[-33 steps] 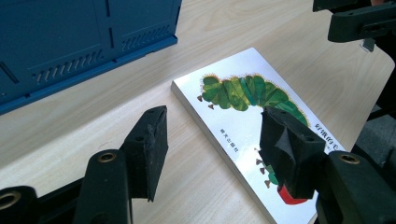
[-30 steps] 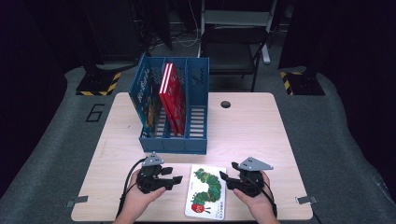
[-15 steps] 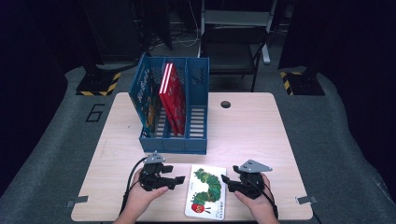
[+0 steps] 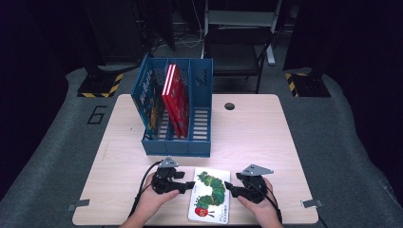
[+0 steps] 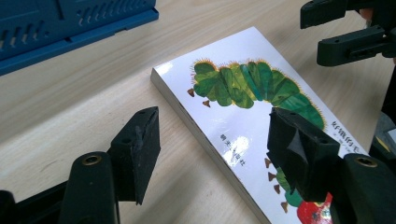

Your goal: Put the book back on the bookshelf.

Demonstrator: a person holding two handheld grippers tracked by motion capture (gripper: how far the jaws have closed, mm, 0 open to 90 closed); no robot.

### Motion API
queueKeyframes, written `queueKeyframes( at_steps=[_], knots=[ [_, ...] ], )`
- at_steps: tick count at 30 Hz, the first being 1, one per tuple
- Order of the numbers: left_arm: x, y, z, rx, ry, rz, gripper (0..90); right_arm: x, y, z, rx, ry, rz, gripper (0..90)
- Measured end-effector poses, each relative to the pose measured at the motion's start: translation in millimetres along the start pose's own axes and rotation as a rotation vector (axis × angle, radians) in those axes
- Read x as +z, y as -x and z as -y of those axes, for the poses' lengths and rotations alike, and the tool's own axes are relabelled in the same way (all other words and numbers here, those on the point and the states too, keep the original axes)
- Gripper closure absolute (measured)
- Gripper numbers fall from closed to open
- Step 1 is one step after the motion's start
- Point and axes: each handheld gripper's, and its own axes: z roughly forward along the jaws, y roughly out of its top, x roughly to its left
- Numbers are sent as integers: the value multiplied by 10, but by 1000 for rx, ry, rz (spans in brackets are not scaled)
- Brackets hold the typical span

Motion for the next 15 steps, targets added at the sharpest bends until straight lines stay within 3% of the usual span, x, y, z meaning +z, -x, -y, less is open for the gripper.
queueKeyframes(
  at_steps=[3,8,10,15],
  knots=[
    [92,3,15,-9,-16,24,355,35,17,12,14,-20,-24,387],
    [187,21,41,-2,-24,-13,358,94,27,28,19,-57,-43,385],
    [203,17,42,24,-30,-28,358,128,29,40,21,-59,-43,384],
    [255,23,52,36,-45,-27,358,205,31,58,41,-92,-55,371]
  ],
)
